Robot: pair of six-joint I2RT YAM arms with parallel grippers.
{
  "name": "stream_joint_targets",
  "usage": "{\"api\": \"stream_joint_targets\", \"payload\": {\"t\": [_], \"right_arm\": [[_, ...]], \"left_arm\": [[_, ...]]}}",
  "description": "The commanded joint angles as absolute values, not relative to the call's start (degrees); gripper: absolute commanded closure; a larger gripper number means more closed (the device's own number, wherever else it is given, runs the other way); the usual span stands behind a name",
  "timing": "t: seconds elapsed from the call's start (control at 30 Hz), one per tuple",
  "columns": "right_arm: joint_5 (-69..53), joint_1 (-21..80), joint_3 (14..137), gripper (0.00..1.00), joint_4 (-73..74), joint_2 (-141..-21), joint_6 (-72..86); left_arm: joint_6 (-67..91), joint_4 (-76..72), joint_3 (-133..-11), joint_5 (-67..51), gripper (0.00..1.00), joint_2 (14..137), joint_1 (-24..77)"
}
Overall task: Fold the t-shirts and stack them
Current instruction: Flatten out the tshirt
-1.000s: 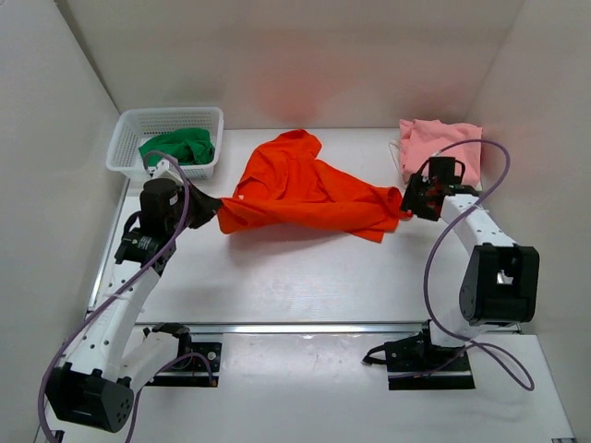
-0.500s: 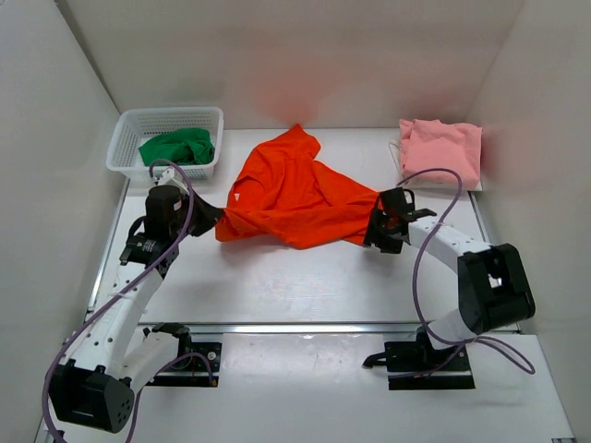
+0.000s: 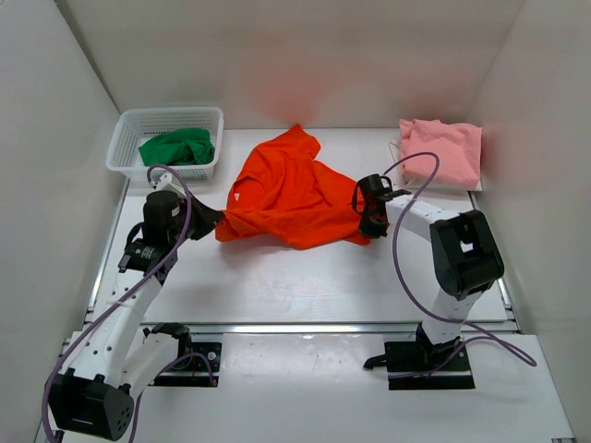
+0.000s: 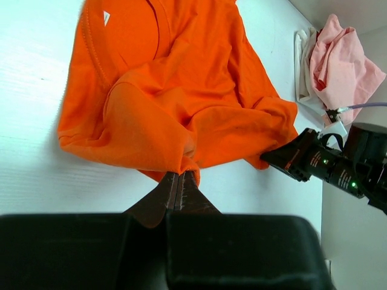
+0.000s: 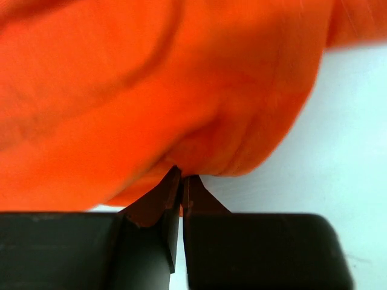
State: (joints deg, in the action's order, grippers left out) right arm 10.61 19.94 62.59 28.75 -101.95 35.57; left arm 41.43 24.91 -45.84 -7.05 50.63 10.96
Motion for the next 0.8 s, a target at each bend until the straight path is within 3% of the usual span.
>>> {"api": "stream_joint_targets", "payload": {"t": [0.0, 0.2, 0.33, 0.5, 0.63, 0.77], "right_arm": [[10.3, 21.4, 55.2, 1.0, 32.7, -99.0, 35.5], [8.7, 20.1, 58.9, 1.0, 42.1, -84.6, 29.3], [6.9, 20.0, 74.6, 1.0, 54.2, -75.5, 25.8], [0.5, 13.4, 97.0, 1.0, 58.3, -67.6, 20.9], [-12.4, -2.9, 108.3, 1.0, 57.5, -64.1, 17.6], [-7.2, -0.8, 115.4, 1.0, 55.1, -61.9, 19.1]], "left_arm": [[41.5, 25.0, -46.8, -7.1, 1.0, 48.0, 10.7], [42.3, 25.6, -48.1, -9.0, 1.0, 47.0, 11.4], [41.1, 29.5, -56.9, -10.6, 1.0, 48.5, 10.5], [41.5, 32.2, -77.6, -6.9, 1.0, 49.7, 10.6], [39.6, 36.2, -98.0, -2.6, 1.0, 55.4, 12.1], [38.4, 40.6, -120.4, -0.6, 1.0, 62.7, 15.5]]}}
